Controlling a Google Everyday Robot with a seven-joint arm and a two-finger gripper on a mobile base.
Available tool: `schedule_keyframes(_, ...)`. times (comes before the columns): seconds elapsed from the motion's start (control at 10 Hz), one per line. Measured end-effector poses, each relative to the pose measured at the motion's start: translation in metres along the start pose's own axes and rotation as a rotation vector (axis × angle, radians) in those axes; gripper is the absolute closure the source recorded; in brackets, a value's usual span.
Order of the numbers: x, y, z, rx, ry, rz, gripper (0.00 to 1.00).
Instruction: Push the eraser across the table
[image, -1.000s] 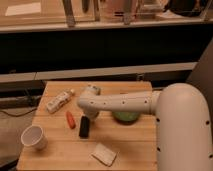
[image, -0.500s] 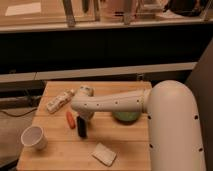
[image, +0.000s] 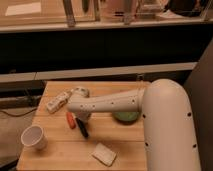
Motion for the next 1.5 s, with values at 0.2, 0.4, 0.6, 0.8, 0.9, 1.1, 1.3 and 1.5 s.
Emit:
schedule_keyframes(0.2, 0.000, -0.004, 0.002, 0.003, 0.004, -0.015, 0.98)
schedule_keyframes(0.4, -0.002, -0.010, 0.004, 0.009, 0.008, -0.034, 0.98)
schedule_keyframes(0.6, -0.001, -0.015, 0.006, 0.013, 0.011, -0.048, 0.98)
schedule_keyframes(0.8, -0.001, -0.015, 0.005, 0.013, 0.012, -0.049, 0.98)
schedule_keyframes(0.9, -0.001, -0.015, 0.005, 0.013, 0.012, -0.050, 0.98)
schedule_keyframes(1.1, -0.001, -0.021, 0.008, 0.019, 0.015, -0.081, 0.98)
schedule_keyframes(1.3, -0.001, -0.022, 0.006, 0.022, 0.016, -0.083, 0.98)
schedule_keyframes(1.5, -0.002, -0.022, 0.006, 0.021, 0.014, -0.082, 0.98)
